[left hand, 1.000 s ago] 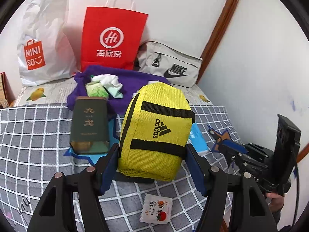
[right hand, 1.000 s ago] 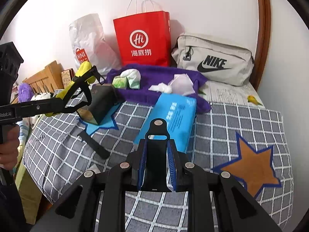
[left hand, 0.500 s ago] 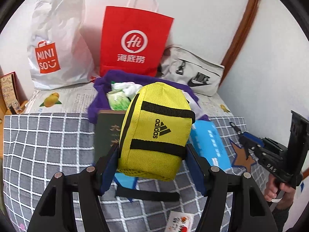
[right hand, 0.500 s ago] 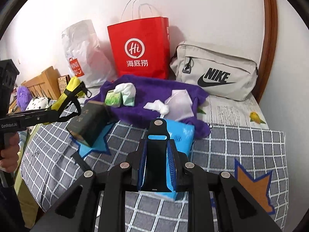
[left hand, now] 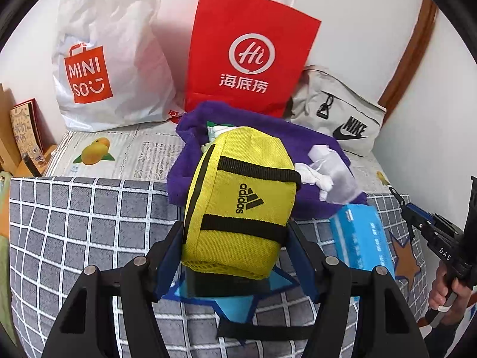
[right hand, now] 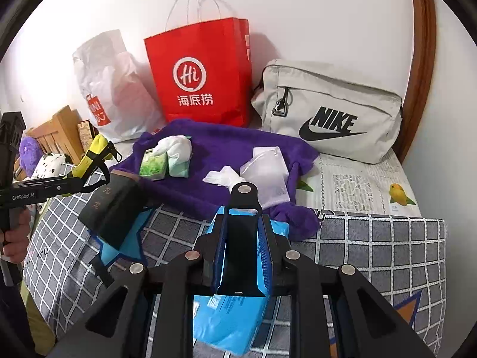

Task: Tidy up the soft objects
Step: 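Carry the yellow pouch with the left tool while the right tool carries the black clip toward the towel, then lower the yellow pouch over the towel with the left tool while the right tool lowers the clip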

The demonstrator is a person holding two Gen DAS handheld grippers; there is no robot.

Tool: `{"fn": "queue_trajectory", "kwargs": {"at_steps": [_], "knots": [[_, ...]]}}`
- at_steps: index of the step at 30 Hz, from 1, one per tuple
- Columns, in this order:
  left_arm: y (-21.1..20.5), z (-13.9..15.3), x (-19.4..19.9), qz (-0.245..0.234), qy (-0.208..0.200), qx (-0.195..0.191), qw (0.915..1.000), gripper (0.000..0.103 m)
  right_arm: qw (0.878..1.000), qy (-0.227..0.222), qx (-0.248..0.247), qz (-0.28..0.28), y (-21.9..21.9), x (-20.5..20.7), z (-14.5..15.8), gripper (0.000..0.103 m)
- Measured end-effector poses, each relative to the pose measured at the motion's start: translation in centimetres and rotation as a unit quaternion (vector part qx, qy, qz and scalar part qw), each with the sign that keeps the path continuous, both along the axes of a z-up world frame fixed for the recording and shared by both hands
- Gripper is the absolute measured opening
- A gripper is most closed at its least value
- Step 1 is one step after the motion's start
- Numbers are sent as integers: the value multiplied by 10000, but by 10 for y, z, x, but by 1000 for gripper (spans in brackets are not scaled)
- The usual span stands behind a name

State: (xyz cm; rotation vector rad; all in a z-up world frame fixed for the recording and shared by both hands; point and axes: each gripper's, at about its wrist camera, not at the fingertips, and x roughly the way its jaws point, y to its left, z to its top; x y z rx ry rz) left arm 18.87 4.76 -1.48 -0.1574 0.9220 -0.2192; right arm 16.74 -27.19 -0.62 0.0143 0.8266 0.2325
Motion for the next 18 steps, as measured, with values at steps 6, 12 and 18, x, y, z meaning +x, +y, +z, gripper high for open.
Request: {"fn": "queue_trajectory", "kwargs": {"at_steps": [6,12,18], "knots": [[1,-4,23,32,35,61,10000,65,9999,116,76,-53,-4,22,-10,22],[2,-8,47,116,56,90,9999,65,9999,118,41,-107,-6,47,-13,22],[-3,-11,72,145,63,136,9998,65,9998,149,64,-94,-4,76,-18,22]]}}
